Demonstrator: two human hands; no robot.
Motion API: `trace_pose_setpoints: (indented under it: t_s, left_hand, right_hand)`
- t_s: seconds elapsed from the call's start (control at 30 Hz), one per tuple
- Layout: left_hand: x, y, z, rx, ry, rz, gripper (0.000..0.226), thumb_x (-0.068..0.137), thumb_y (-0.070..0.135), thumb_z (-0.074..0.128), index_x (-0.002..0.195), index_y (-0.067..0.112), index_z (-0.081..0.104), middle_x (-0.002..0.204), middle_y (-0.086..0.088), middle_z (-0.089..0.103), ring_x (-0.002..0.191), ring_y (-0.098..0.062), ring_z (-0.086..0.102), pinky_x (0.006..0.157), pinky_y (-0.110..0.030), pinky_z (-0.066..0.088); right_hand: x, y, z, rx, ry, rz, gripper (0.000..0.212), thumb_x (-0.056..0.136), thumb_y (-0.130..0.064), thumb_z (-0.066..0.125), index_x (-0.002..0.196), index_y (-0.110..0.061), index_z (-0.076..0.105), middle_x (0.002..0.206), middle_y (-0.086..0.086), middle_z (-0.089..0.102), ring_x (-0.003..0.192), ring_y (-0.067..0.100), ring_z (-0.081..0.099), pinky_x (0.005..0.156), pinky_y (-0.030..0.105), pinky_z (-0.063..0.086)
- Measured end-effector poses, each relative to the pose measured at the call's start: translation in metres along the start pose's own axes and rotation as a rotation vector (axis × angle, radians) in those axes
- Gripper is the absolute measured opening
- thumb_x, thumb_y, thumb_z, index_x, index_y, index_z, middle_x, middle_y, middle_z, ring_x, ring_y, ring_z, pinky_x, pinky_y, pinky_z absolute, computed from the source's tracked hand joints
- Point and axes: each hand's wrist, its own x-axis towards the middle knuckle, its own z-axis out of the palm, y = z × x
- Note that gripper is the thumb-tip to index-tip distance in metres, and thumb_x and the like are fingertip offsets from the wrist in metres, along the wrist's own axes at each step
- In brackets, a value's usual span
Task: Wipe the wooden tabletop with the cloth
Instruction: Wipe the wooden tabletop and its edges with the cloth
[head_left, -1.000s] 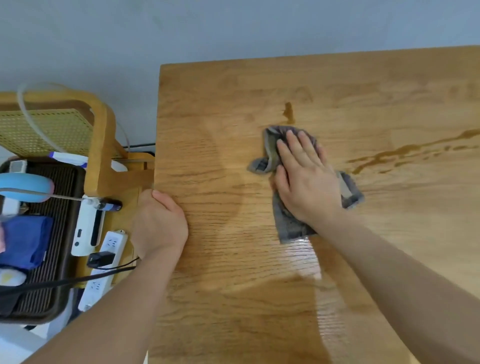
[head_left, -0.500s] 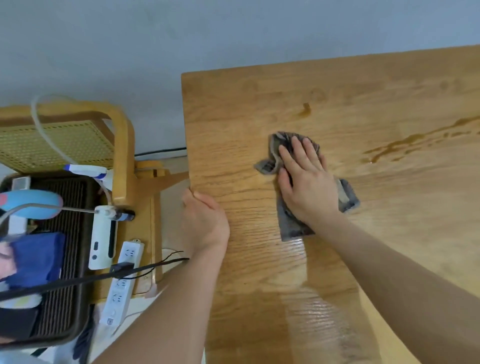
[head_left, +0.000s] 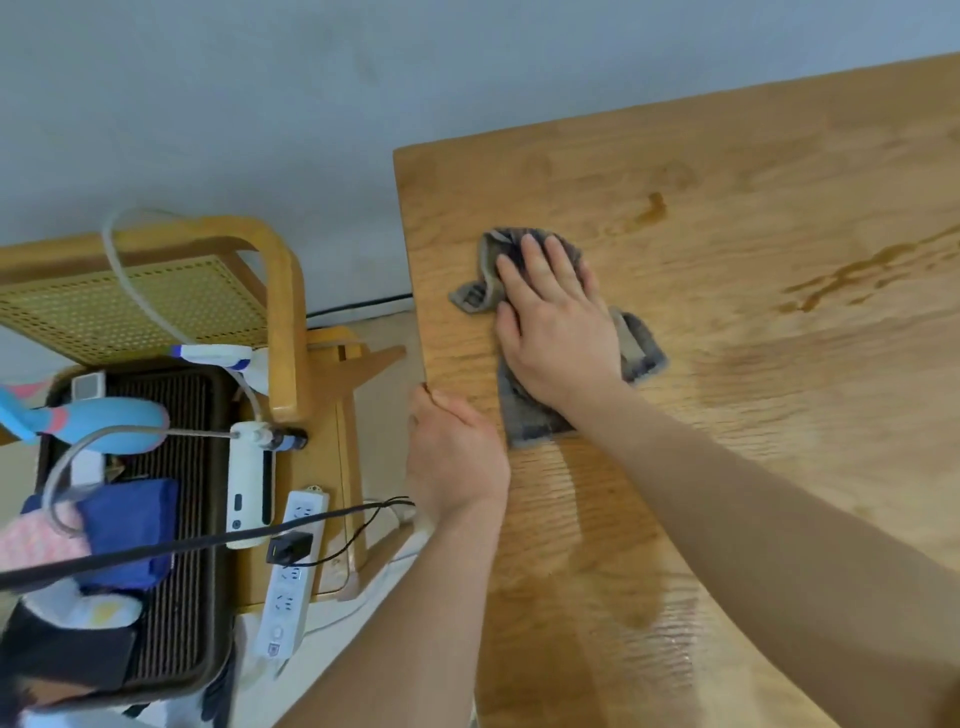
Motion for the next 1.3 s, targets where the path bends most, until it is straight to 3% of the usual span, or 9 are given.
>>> trace_pose_setpoints:
  t_s: [0.23,0.4,0.47,0.57,0.67,0.77,0.9,1.1,1.3]
  left_hand:
    - [0.002,0.011,-0.016,-0.139,-0.171,-0.171,0.029,0.1,0.033,0.021,0.101,0.022,0.047,0.092,-0.003,0.06,0.075,-0.024,0.052,0.069,-0.035,0.041]
    - [0.052,0.048,-0.012,-0.099,-0.243,-0.131,0.045,0.103,0.032,0.016,0.12,0.007,0.049,0.117,-0.014,0.057,0.099,-0.032,0.053,0.08,-0.035,0.036]
    - [0.068,0.06,-0.001,-0.06,-0.153,-0.132,0.049,0.103,0.031,0.016,0.127,0.004,0.049,0.13,-0.019,0.055,0.114,-0.035,0.052,0.089,-0.037,0.037]
    - [0.066,0.058,0.008,0.019,-0.041,-0.059,0.045,0.103,0.029,0.018,0.114,0.004,0.054,0.119,-0.021,0.061,0.107,-0.036,0.057,0.08,-0.037,0.039]
    - [0.064,0.055,0.007,0.051,-0.037,-0.046,0.044,0.103,0.03,0.016,0.111,0.007,0.053,0.113,-0.02,0.063,0.096,-0.036,0.058,0.073,-0.036,0.036]
    - [0.068,0.058,0.007,0.071,-0.059,-0.066,0.041,0.103,0.031,0.014,0.104,0.009,0.049,0.107,-0.019,0.064,0.081,-0.032,0.053,0.068,-0.033,0.032]
    - [0.066,0.059,0.009,0.099,-0.042,-0.057,0.035,0.103,0.031,0.014,0.095,0.013,0.042,0.104,-0.019,0.064,0.092,-0.037,0.059,0.067,-0.034,0.033]
    - [0.065,0.059,0.011,0.14,-0.017,-0.041,0.035,0.103,0.03,0.015,0.099,0.011,0.043,0.102,-0.022,0.065,0.089,-0.039,0.059,0.068,-0.037,0.034]
    - [0.07,0.056,0.013,0.138,-0.041,-0.059,0.041,0.103,0.031,0.014,0.109,0.005,0.046,0.102,-0.022,0.063,0.074,-0.028,0.045,0.065,-0.036,0.032]
  right_hand:
    - [-0.081,0.03,-0.009,-0.011,-0.098,-0.35,0.049,0.098,-0.034,0.038,0.142,-0.016,0.048,0.153,0.006,0.038,0.145,0.024,0.028,0.118,0.046,0.023]
    - [-0.014,0.05,-0.015,0.029,0.042,0.221,0.052,0.101,-0.036,0.028,0.148,-0.018,0.037,0.159,0.006,0.026,0.149,0.024,0.015,0.12,0.046,0.013]
    - [-0.002,0.012,-0.003,0.035,0.051,0.167,0.051,0.103,-0.039,0.025,0.148,-0.02,0.037,0.159,0.006,0.025,0.149,0.024,0.015,0.12,0.047,0.012]
    - [-0.023,-0.016,0.007,0.07,0.029,-0.107,0.048,0.101,-0.037,0.029,0.139,-0.019,0.053,0.151,0.005,0.041,0.144,0.022,0.03,0.117,0.047,0.023]
    - [-0.055,0.024,-0.004,0.051,0.025,-0.211,0.041,0.1,-0.034,0.039,0.131,-0.018,0.061,0.144,0.002,0.05,0.139,0.02,0.04,0.115,0.048,0.028]
    - [-0.048,0.077,-0.018,0.002,0.092,-0.076,0.038,0.099,-0.027,0.042,0.127,-0.014,0.064,0.138,0.006,0.056,0.135,0.023,0.046,0.115,0.049,0.028]
    - [0.015,0.056,-0.013,0.024,0.164,0.181,0.041,0.091,-0.014,0.041,0.126,-0.007,0.06,0.139,0.015,0.054,0.135,0.034,0.044,0.115,0.05,0.028]
    - [-0.031,0.046,-0.009,0.066,0.033,-0.248,0.047,0.086,-0.014,0.04,0.128,-0.013,0.061,0.142,0.012,0.052,0.136,0.031,0.043,0.114,0.046,0.031]
    - [0.035,0.111,-0.026,-0.017,0.122,0.284,0.055,0.092,-0.023,0.025,0.139,-0.006,0.049,0.15,0.018,0.04,0.143,0.034,0.03,0.118,0.049,0.021]
